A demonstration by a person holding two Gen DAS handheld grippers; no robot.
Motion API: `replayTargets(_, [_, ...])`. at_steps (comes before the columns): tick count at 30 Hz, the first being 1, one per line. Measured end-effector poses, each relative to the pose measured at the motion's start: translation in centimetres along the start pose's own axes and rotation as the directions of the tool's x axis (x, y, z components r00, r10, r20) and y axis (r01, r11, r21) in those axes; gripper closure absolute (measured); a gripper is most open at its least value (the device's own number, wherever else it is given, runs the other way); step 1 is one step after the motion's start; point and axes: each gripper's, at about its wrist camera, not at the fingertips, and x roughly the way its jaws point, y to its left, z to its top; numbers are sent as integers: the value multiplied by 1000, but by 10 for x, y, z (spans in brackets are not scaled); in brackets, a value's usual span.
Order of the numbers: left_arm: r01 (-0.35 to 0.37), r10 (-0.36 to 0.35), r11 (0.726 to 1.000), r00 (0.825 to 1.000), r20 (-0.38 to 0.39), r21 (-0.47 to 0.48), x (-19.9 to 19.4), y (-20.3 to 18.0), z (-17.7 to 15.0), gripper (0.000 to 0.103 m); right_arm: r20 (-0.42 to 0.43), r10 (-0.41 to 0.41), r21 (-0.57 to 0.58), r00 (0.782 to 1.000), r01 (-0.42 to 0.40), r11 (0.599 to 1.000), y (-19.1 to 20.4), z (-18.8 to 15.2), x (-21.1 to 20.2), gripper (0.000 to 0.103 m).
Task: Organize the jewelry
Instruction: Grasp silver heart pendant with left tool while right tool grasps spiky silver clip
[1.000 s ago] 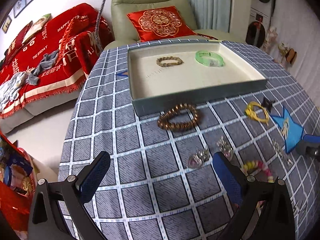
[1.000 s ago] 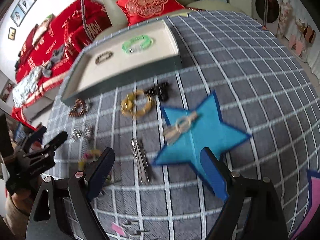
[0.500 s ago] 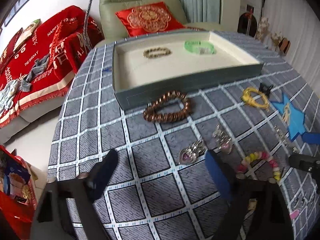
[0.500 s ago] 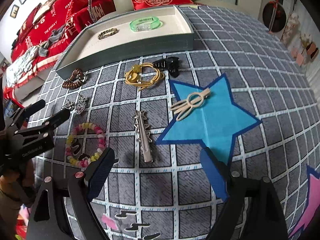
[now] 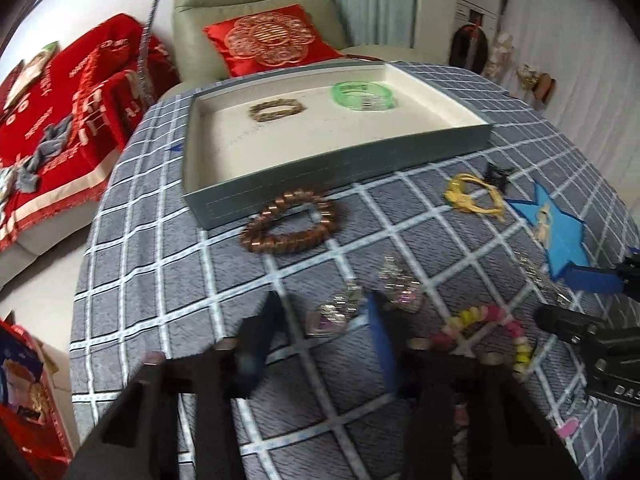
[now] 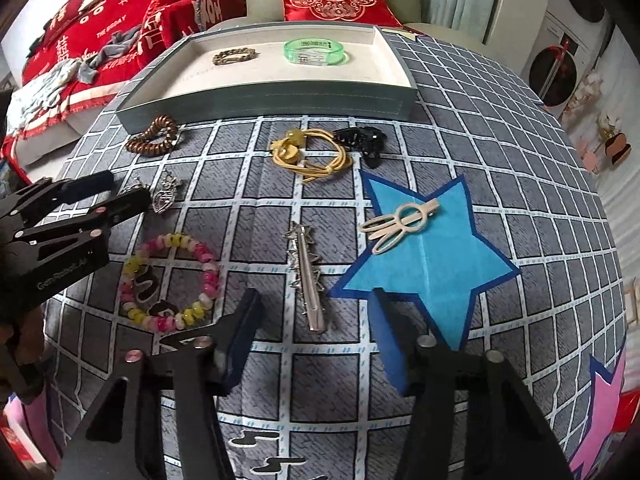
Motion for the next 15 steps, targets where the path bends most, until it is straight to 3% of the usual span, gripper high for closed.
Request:
replayTargets(3, [2,-2,999,1000,-4,32,-1,-8,0,71,1,4,-2,1000,-4,1000,3,0,-1,76])
replayTargets(4, [12,-12,1000,1000,-6,27,-2,-8,0,71,2,3,0,1000,-3,1000,3,0,-2,87])
replayTargets(5, [22,-22,1000,1000,-8,18,-3,-8,-1,71,2,4,1,1000,-4,1000,3,0,-2,92])
replayTargets(15, [67,-65,994,998,21,-88,-27,9,-5,71,39,80,74,996,-82,994,-14,-4,-19,92])
